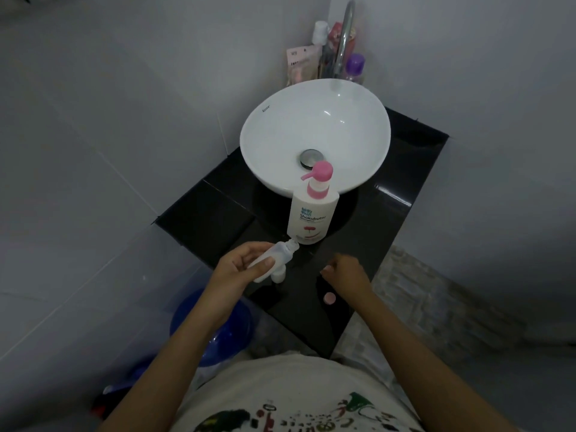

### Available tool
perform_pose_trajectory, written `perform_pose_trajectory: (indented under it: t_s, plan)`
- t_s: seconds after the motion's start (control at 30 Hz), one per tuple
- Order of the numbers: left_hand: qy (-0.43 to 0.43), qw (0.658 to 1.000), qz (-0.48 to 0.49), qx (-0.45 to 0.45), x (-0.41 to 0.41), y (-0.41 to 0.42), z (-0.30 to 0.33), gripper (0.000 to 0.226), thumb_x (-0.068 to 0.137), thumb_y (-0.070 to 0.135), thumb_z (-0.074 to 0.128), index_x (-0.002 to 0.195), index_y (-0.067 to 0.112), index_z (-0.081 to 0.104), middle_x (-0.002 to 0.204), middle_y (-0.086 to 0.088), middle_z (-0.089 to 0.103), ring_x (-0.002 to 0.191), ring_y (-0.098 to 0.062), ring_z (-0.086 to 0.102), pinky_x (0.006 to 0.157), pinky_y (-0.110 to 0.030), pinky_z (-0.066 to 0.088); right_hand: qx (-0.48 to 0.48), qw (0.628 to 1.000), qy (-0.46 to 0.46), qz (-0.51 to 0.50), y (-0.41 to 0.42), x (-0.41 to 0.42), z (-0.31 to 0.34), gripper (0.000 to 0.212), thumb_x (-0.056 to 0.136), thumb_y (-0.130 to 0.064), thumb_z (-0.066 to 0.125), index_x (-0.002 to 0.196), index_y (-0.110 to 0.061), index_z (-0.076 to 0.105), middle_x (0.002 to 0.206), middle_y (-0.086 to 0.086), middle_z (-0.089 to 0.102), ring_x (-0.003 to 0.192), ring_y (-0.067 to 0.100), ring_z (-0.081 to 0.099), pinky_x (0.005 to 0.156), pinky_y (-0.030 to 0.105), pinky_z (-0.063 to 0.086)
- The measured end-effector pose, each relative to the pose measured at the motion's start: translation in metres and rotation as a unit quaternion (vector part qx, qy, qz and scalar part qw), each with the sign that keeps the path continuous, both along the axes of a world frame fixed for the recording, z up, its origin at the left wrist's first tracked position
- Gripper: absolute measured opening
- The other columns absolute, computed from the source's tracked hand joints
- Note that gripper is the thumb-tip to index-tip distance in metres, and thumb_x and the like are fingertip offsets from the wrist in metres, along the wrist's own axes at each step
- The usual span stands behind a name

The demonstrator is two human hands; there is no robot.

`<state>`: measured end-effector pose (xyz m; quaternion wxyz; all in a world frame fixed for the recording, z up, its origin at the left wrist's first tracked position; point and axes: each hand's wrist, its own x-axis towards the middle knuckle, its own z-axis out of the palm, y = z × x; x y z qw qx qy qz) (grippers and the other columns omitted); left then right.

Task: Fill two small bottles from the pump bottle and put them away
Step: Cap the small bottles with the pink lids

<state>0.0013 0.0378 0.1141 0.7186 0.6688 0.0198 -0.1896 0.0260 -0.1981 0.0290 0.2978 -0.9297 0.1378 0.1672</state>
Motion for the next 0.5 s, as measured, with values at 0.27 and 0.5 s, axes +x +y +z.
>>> perform_pose_trajectory:
  t_s: [0.27, 0.5]
  plan:
    - [-0.018, 1.0, -0.019, -0.001, 0.004, -0.012, 0.02, 0.029, 0.077, 0.033, 0.064, 0.104, 0.025, 0.07, 0.099, 0.007, 0.073, 0.089, -0.005, 0.067, 0.07, -0.012, 0.051, 0.461, 0.878, -0.12, -0.051, 0.0, -0.019, 0.126, 0.015, 0.086, -0.012, 0.065, 0.094, -0.02, 0.075, 0.08, 0.002, 0.074, 0.062, 0.011, 0.063, 0.054, 0.019, 0.049]
    - [-0.032, 0.999, -0.042, 0.004, 0.006, -0.029, 0.033, 0.033, 0.073, 0.035, 0.066, 0.102, 0.02, 0.071, 0.096, 0.008, 0.073, 0.087, -0.003, 0.066, 0.069, -0.011, 0.05, 0.387, 0.909, -0.149, 0.034, -0.001, -0.035, 0.15, 0.022, 0.086, -0.004, 0.063, 0.107, -0.01, 0.069, 0.087, 0.002, 0.071, 0.068, 0.01, 0.064, 0.058, 0.015, 0.049]
